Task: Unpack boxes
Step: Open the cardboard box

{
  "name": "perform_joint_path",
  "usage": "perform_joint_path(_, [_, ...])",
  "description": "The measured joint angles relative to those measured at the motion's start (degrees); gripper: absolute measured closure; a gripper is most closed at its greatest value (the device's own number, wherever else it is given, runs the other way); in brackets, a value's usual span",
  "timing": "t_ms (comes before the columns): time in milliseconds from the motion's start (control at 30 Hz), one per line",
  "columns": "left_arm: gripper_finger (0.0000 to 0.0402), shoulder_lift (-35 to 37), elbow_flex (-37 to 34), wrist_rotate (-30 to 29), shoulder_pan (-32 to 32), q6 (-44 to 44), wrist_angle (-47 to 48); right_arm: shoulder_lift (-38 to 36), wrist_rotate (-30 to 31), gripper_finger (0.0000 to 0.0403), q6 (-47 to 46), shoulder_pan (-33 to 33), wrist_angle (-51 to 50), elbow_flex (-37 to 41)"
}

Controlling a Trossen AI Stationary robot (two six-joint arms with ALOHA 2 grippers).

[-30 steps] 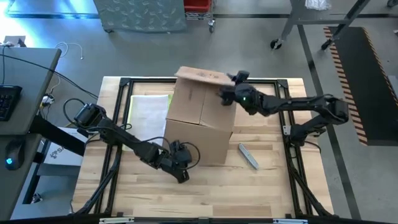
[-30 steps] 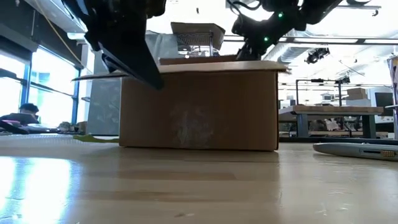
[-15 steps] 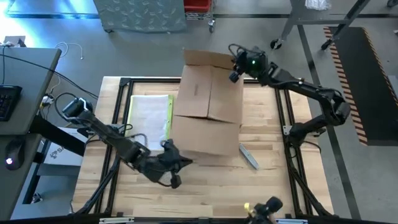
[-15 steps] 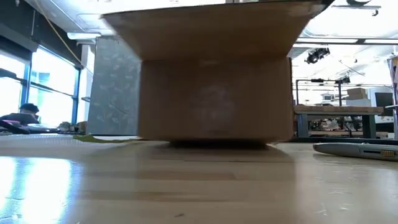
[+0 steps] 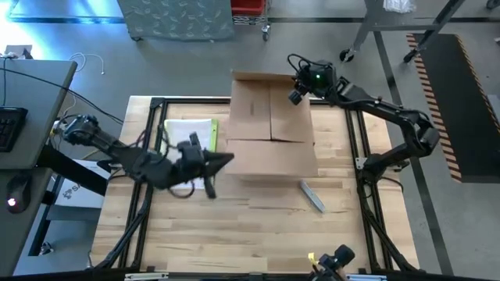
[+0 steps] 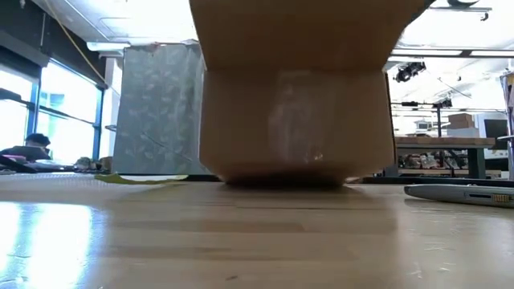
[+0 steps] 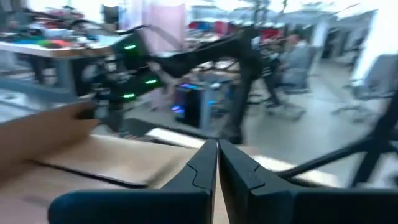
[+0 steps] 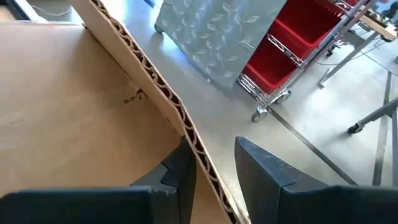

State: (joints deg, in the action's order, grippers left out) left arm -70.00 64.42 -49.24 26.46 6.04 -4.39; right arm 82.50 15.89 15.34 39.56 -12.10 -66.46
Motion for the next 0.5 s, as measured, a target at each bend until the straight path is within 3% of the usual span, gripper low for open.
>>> perform_joint_path(267, [0.0401, -4.9, 0.0, 22.7, -14.3, 10.1, 12.2, -0.8, 0.1, 0.0313, 0.0, -3.5, -0.5, 0.0])
perform_joint_path(367, [0.0401, -8.9, 0.0, 22.8, -16.6, 10.5, 15.5, -1.3, 0.0, 0.0313, 0.1, -4.2, -0.6, 0.1])
perform_joint_path(500, [0.0401, -13.2, -0.1, 18.0, -18.8, 14.4, 22.0, -2.4, 0.0, 0.0311, -0.1, -4.4, -1.2, 0.1])
